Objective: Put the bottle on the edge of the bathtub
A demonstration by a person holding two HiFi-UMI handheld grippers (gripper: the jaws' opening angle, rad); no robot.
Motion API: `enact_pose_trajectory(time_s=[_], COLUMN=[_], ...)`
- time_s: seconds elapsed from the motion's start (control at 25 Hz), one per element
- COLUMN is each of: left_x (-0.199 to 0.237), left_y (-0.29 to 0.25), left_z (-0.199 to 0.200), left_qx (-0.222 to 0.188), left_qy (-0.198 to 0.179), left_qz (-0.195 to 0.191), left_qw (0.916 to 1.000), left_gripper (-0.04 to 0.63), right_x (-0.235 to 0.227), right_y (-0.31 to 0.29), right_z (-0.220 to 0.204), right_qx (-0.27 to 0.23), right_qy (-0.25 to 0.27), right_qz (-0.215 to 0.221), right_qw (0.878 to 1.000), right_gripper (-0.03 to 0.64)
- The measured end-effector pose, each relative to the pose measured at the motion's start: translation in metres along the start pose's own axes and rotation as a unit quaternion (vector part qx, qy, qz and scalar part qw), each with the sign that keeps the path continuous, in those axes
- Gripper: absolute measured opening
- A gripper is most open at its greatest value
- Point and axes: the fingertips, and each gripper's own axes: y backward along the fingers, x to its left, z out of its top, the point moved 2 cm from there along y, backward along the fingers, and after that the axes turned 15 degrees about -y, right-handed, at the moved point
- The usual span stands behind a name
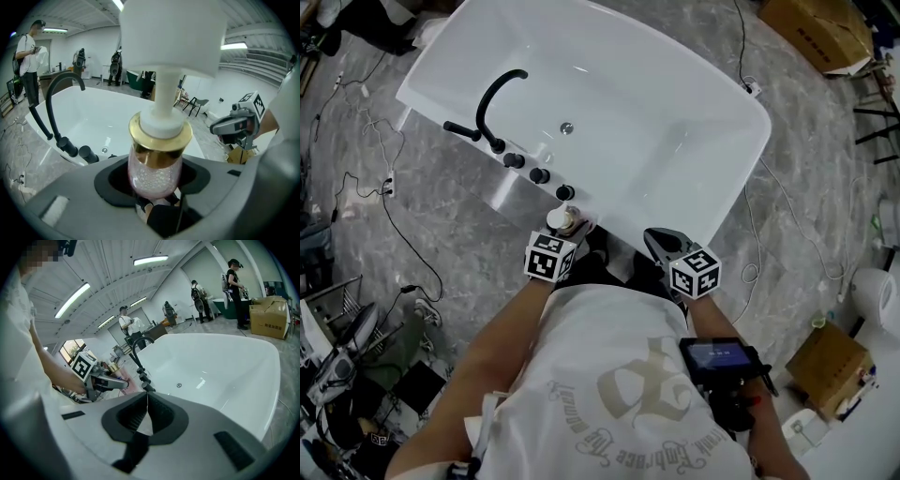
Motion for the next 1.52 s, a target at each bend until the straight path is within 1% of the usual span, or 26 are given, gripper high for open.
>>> enact_pose_trajectory(time_s=[0.32,0.68,0.92,1.36,1.52], left_x=[0.007,0.016,0.02,0.023,0.018], left_y=[-0.022,-0.047,-0.06,-0.074,-0.075], left_z=[0.009,0.002,-0.004,-0.013,-0.019], left_qx=[0.005,0.029,0.038,0.051,0.045], left_qy=[-0.029,-0.054,-0.062,-0.065,-0.068], left_qz=[0.002,0.02,0.029,0.048,0.054], left_qw=[0.9996,0.9979,0.9969,0.9954,0.9952], left_gripper=[0.222,0.224,0.224,0.227,0.227], right_x=[-0.008,-0.009,-0.011,-0.017,-0.018], right_y=[0.003,0.001,0.004,0.007,0.01], right_z=[-0.006,-0.004,-0.002,-0.008,-0.01], right_qx=[0.0,0.002,-0.004,0.008,0.007], right_qy=[-0.015,-0.019,-0.028,-0.032,-0.031], right_qz=[-0.011,-0.018,-0.023,-0.027,-0.028], right_qw=[1.0,1.0,0.999,0.999,0.999], right_gripper=[0.006,0.006,0.006,0.006,0.006])
